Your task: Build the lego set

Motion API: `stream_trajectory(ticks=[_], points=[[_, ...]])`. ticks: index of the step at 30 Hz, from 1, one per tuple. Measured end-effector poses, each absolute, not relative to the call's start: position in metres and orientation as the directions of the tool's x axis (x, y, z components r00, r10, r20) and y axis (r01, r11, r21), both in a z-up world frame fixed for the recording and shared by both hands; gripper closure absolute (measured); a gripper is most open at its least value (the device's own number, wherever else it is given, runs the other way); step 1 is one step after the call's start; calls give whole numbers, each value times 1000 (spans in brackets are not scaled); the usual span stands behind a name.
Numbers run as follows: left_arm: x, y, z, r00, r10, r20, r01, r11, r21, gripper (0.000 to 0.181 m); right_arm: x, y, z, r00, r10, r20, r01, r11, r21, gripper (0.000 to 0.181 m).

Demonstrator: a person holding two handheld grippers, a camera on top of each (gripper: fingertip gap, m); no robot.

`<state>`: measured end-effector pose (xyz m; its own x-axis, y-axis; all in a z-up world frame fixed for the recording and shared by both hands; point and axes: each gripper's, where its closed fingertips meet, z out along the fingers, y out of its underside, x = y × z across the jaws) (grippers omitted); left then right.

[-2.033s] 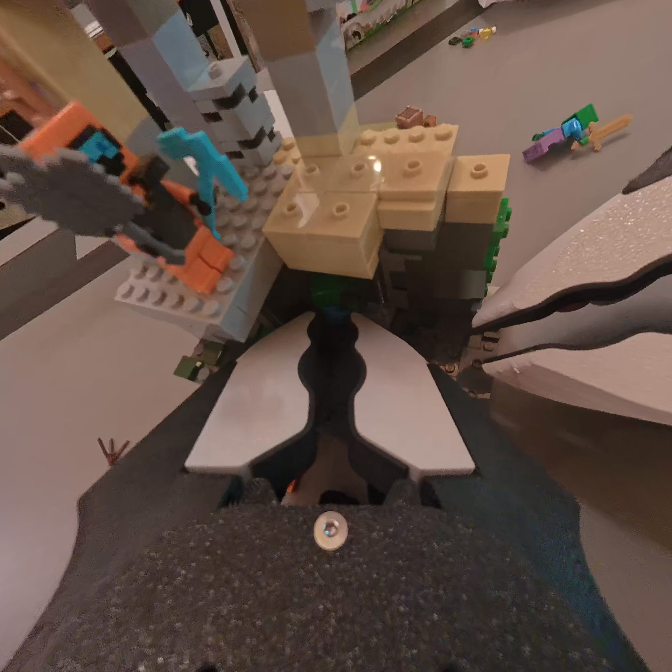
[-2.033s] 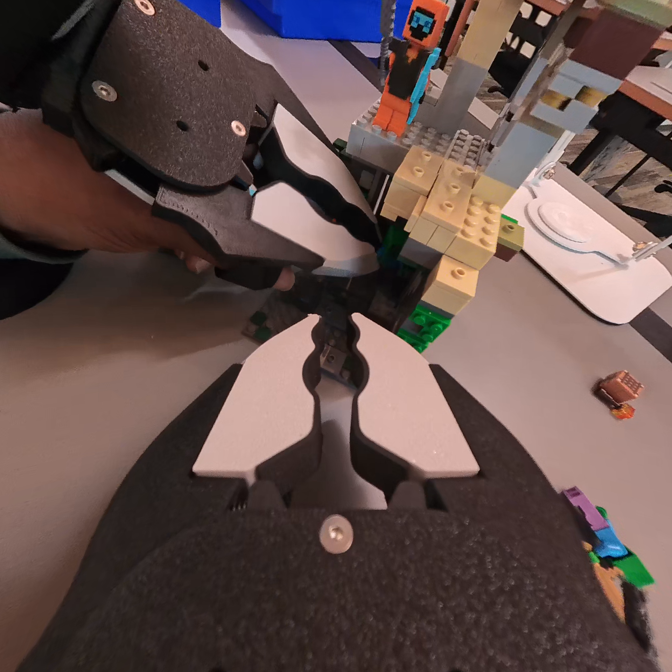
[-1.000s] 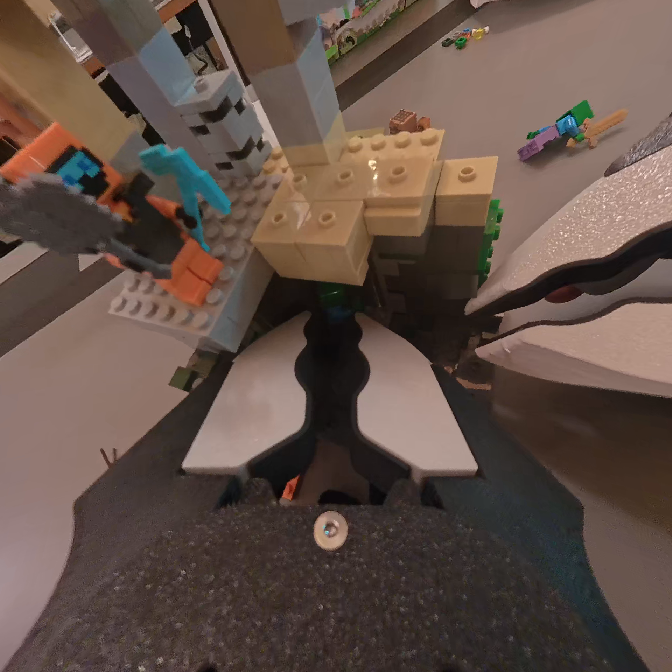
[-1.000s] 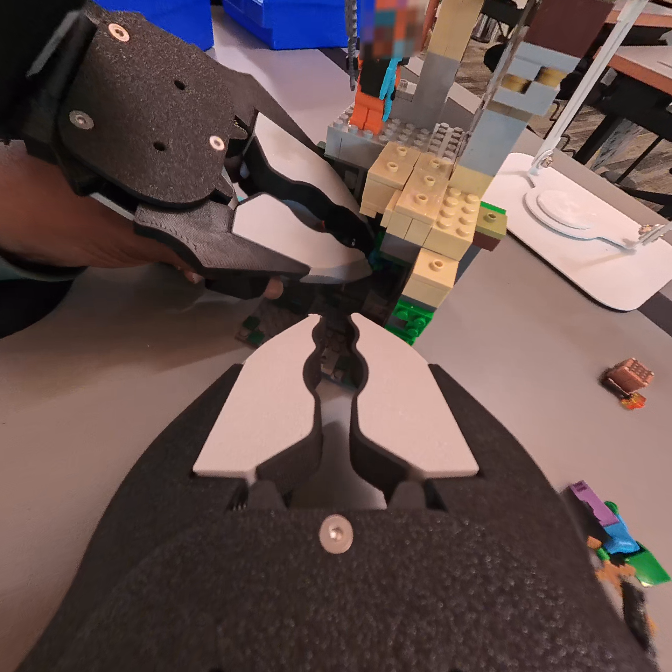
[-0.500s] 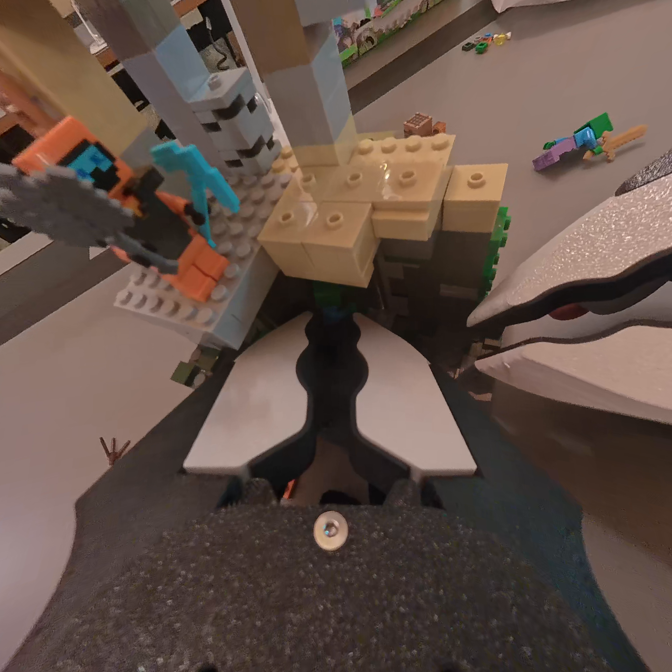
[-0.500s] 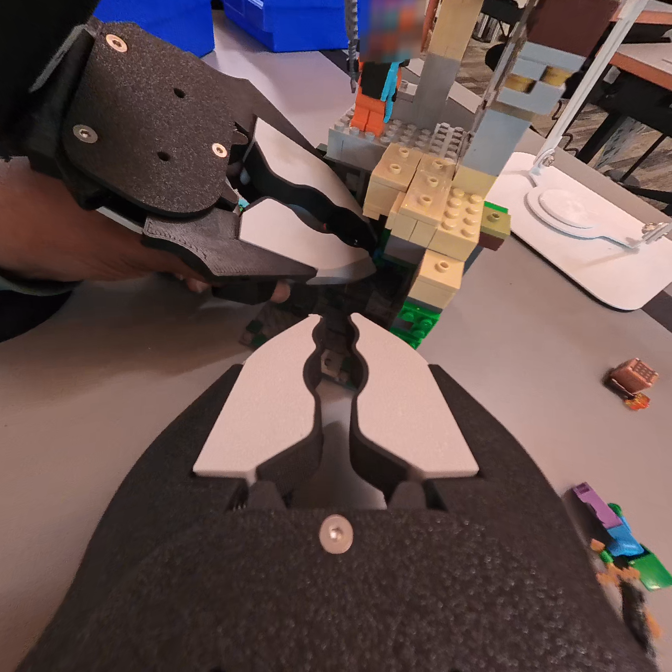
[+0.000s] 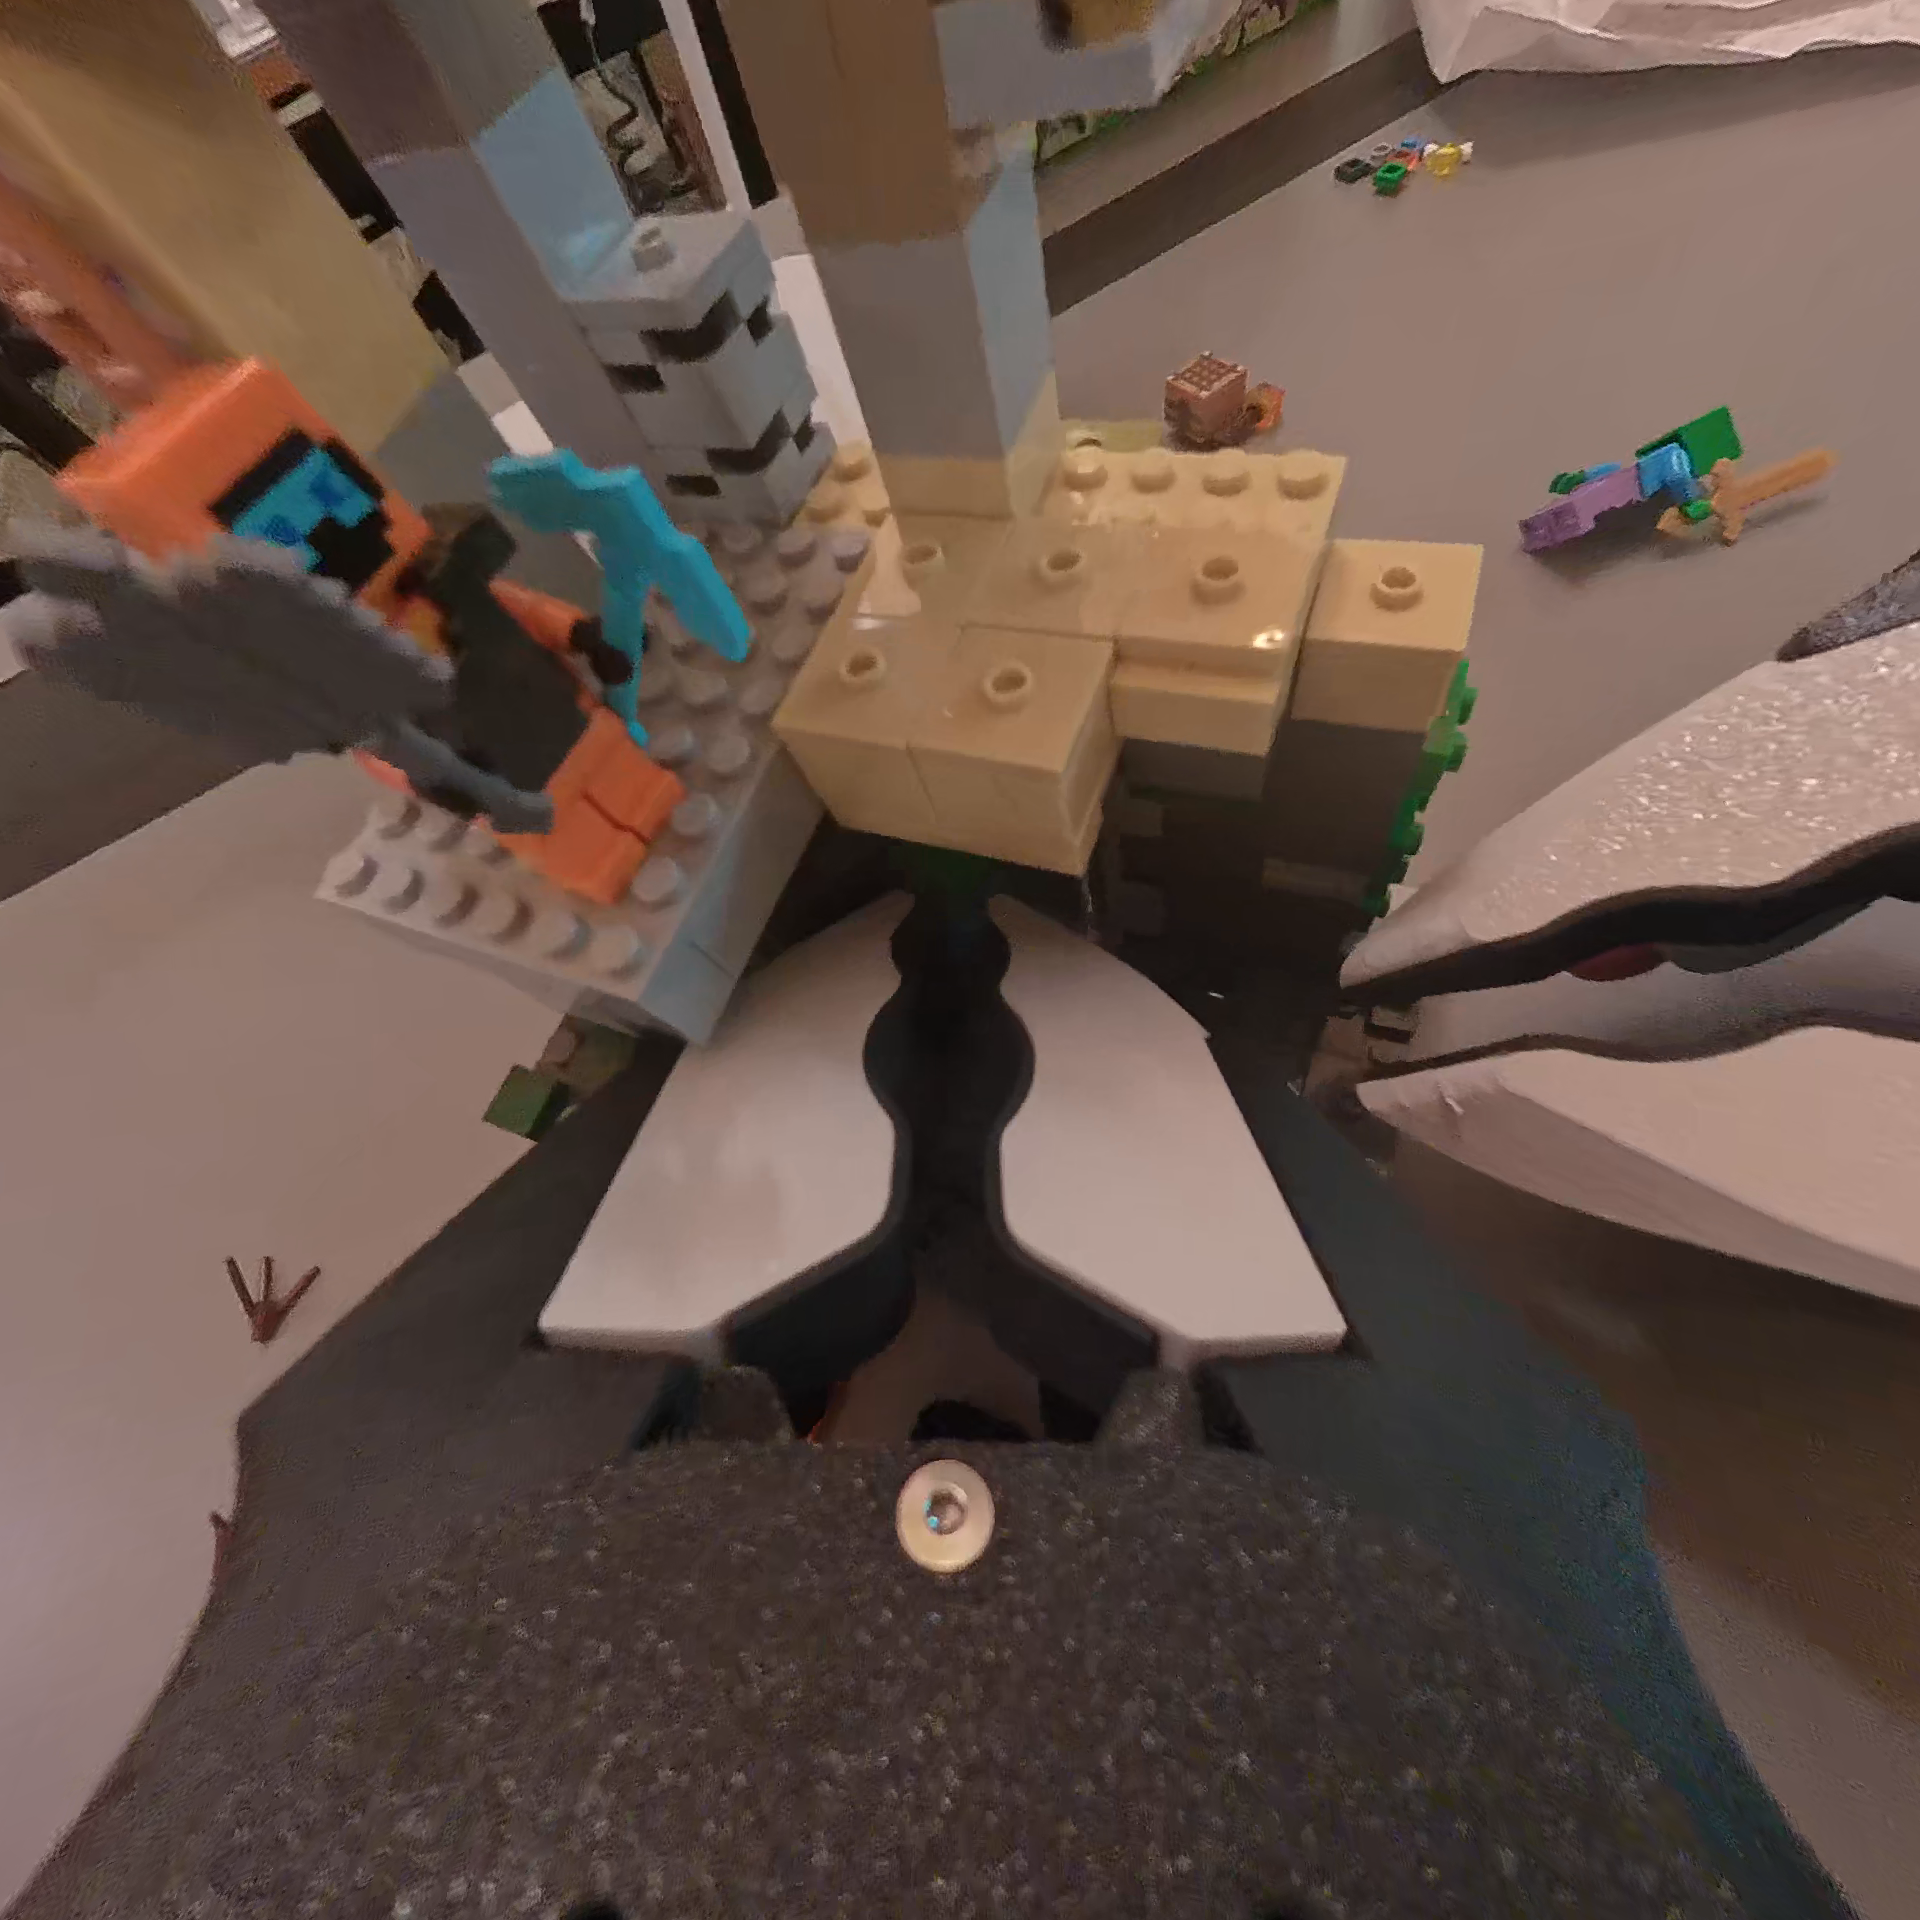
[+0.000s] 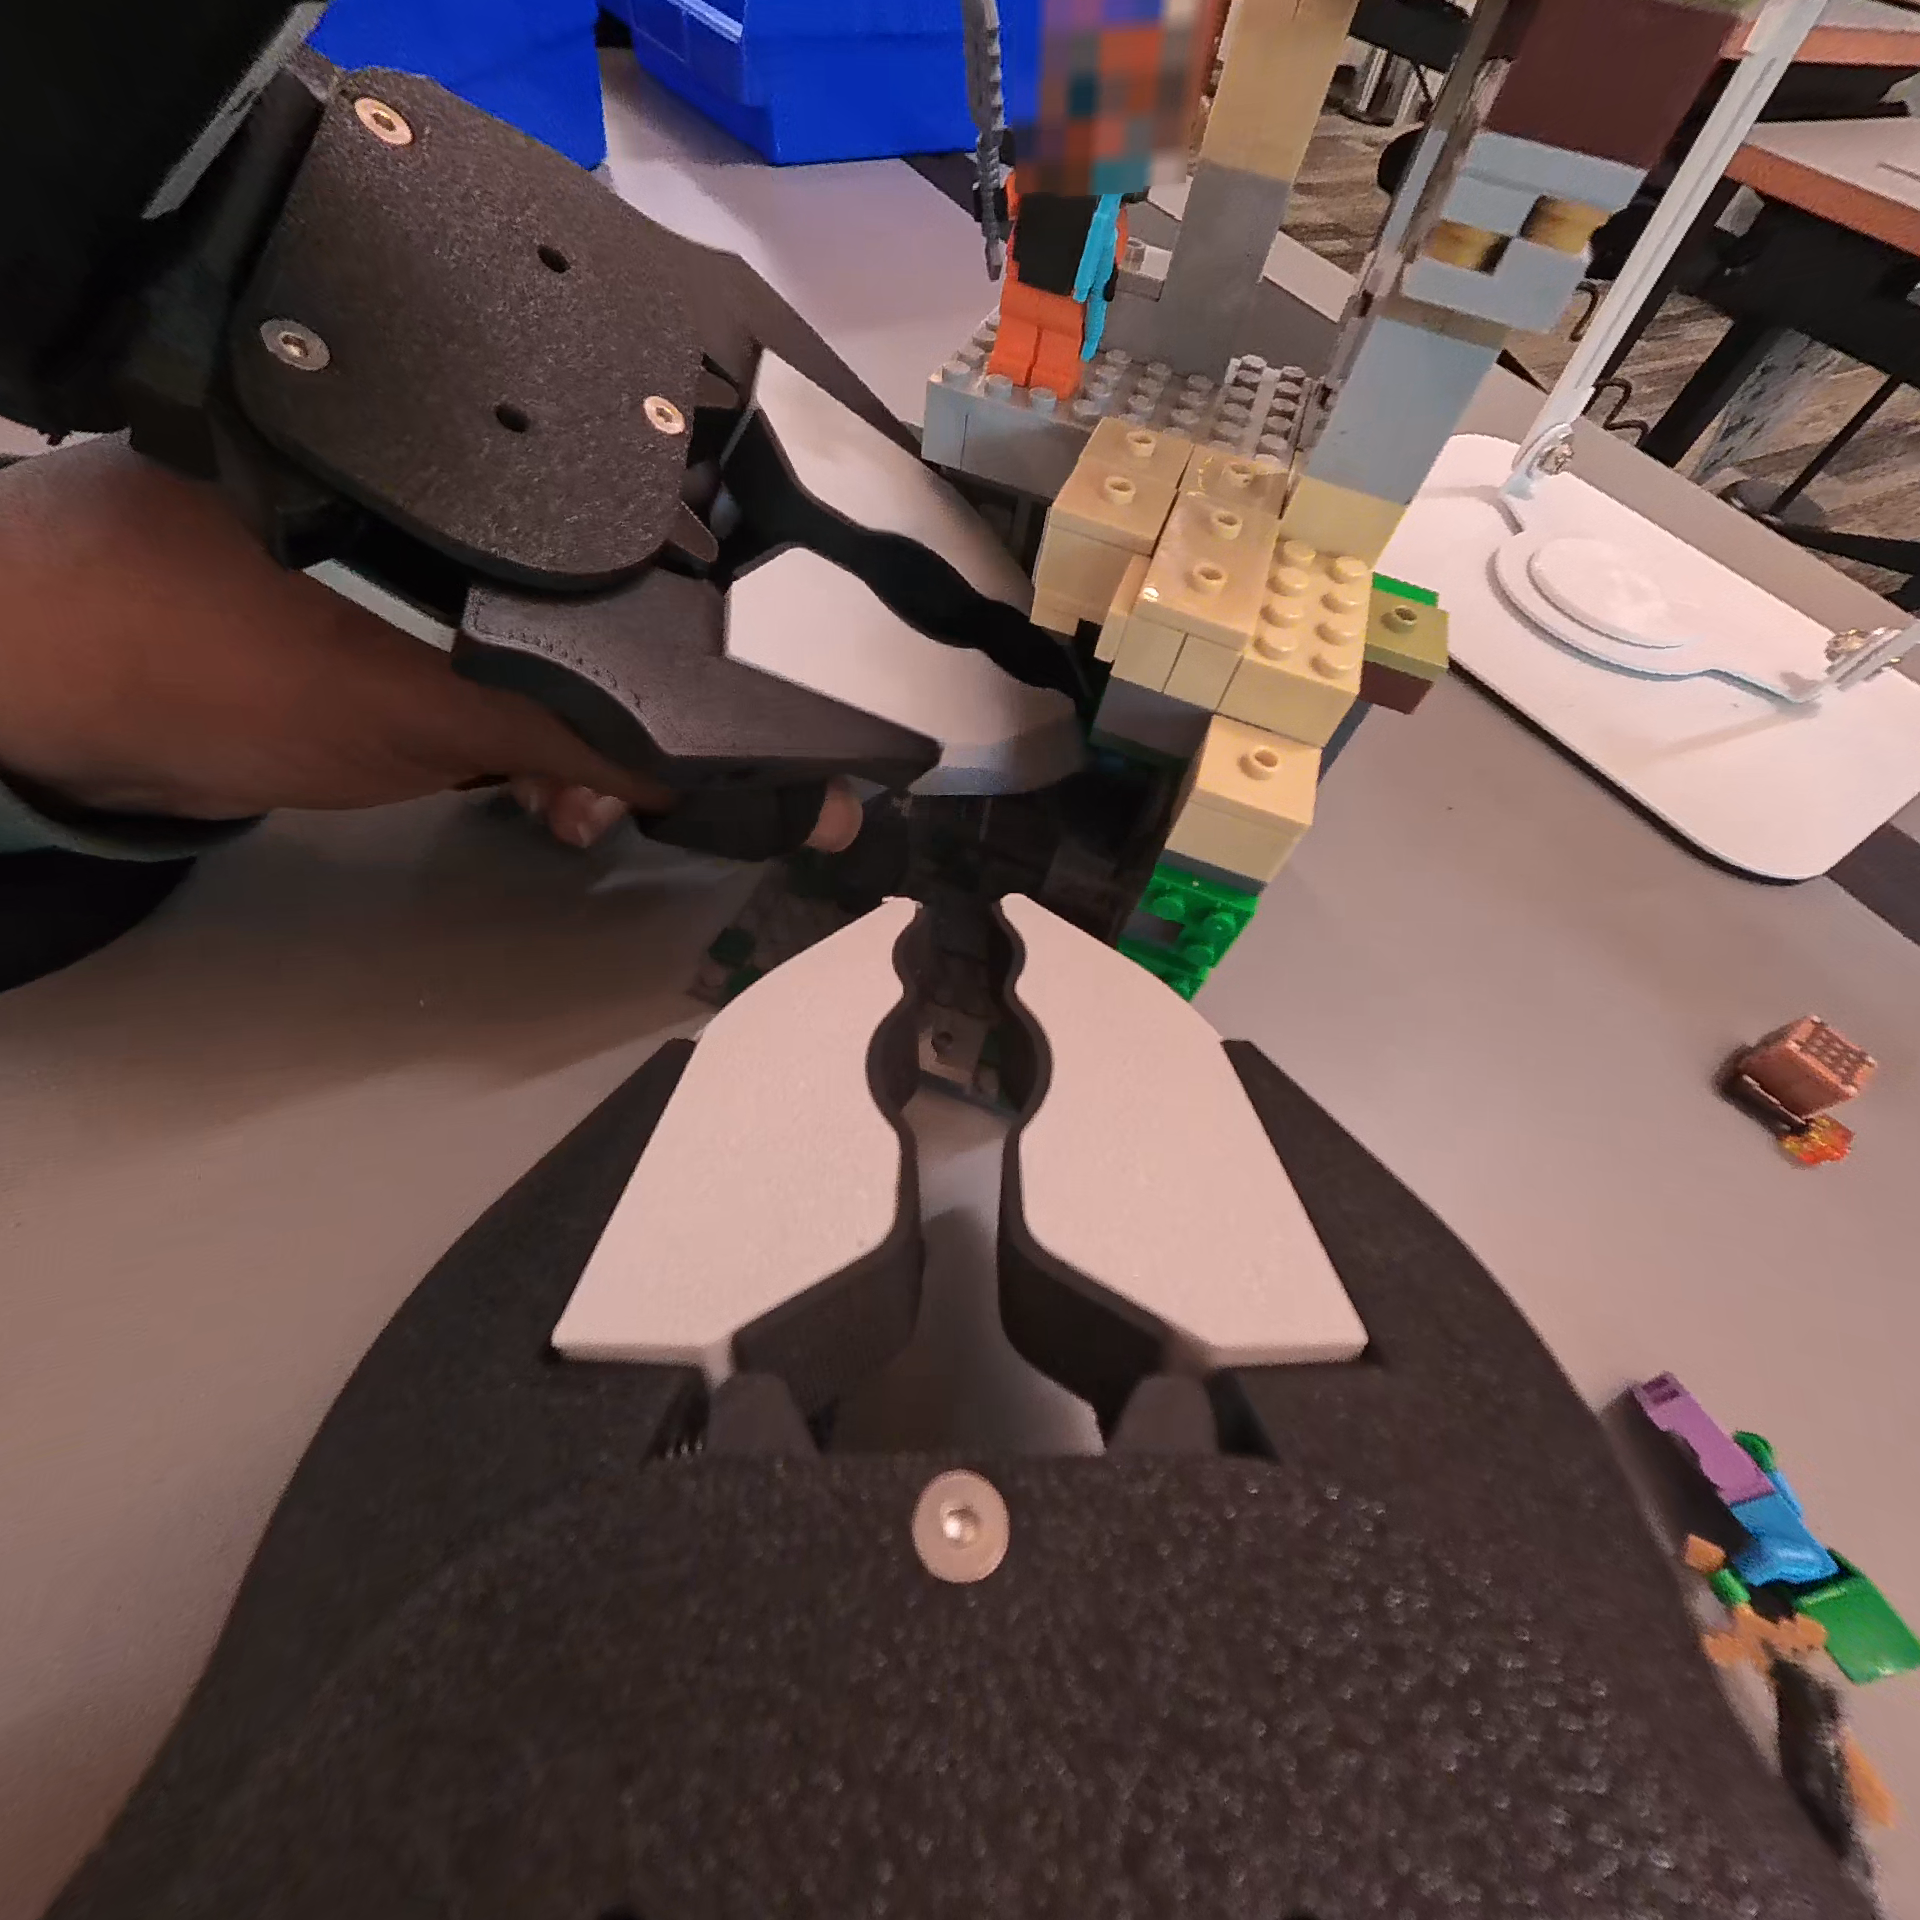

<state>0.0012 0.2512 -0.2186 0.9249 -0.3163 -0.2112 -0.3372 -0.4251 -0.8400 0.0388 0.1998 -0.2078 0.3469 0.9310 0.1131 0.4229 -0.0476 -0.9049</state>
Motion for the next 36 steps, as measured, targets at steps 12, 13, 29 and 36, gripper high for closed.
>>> stream_trajectory(ticks=[12, 13, 29, 36], points=[[1, 244, -216, 929, -324, -177, -314, -440, -841, 161, 40, 203, -208, 355, 929, 103, 415, -57, -908, 172], [2, 244, -215, 929, -324, -177, -314, -438, -842, 161, 40, 203, -208, 354, 929, 103, 415, -58, -908, 172], [-1, 260, -224, 936, -272, -226, -342, -540, -769, 156, 39, 200, -205, 352, 933, 72, 391, -77, -917, 173], [-3, 269, -225, 958, -230, -169, -272, -560, -783, 166, 42, 205, -200, 371, 928, 30, 354, -111, -929, 173]])
